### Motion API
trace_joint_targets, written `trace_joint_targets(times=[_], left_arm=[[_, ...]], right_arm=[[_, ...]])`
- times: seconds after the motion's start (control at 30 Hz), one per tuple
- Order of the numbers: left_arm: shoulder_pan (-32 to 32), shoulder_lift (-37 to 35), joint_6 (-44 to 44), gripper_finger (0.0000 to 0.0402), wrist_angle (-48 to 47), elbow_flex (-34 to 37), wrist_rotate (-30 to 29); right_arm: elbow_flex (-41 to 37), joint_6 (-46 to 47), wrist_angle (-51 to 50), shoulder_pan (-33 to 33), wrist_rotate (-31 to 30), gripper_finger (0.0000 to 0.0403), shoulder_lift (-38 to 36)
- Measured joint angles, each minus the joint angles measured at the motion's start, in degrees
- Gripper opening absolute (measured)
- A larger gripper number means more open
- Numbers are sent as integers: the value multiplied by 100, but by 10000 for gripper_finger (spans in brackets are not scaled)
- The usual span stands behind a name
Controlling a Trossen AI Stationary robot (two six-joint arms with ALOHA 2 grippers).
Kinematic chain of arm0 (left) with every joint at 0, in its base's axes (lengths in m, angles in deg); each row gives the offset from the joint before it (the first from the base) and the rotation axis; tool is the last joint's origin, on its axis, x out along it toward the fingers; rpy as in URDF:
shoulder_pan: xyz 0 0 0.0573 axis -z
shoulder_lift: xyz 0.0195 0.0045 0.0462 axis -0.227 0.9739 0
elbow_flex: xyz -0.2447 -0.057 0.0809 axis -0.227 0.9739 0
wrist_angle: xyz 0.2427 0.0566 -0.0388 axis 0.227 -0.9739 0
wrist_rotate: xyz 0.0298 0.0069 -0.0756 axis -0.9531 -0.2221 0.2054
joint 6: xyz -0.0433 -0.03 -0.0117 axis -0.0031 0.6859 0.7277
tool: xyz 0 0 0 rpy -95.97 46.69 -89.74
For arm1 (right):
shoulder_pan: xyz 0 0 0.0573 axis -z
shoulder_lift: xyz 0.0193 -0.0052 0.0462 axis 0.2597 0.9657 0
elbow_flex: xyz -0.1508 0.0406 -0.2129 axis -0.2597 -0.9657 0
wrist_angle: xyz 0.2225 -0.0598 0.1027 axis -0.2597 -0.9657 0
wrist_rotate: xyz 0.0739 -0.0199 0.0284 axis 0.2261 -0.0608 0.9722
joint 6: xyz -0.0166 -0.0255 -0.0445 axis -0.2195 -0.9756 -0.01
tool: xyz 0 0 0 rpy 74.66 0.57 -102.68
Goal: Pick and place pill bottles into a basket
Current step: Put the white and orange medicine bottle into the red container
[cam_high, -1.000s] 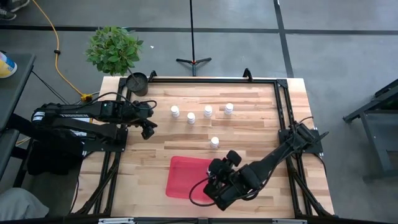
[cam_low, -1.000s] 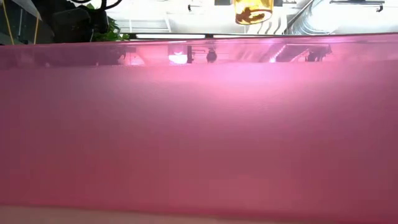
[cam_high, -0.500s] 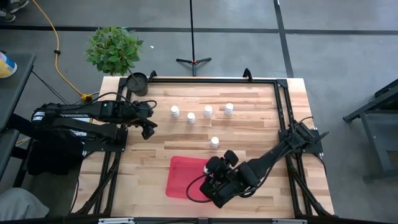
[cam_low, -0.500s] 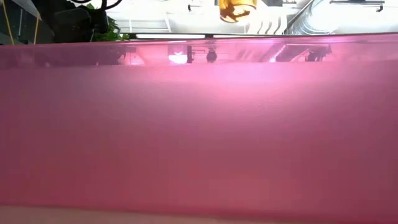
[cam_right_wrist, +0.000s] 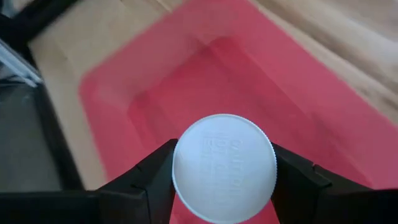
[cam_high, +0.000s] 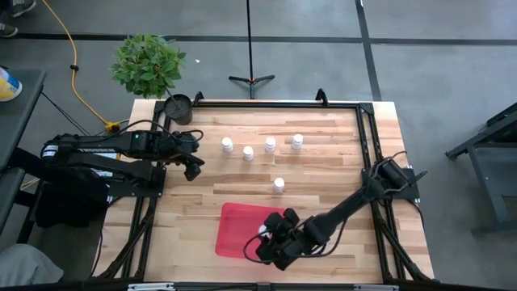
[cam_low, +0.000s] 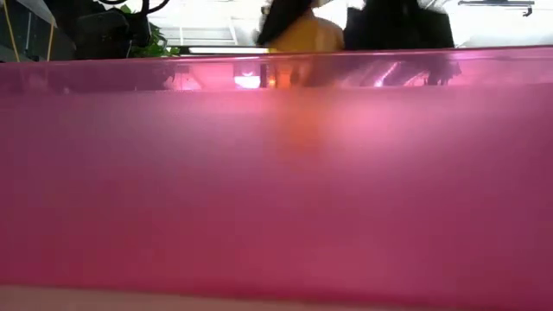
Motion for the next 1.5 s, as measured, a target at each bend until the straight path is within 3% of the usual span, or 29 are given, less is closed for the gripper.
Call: trace_joint_targets(times=[0.27, 0.57, 1.5], left_arm=[[0, 0, 3, 317, 14, -2, 0], [2, -2, 2, 317, 153, -2, -33], [0, -1, 5, 317, 150, -2, -98]], right_arm=[[-796, 167, 141, 58, -38, 202, -635], [-1529, 184, 1205, 194, 263, 202, -892], [-1561, -253, 347, 464, 1064, 202, -866]])
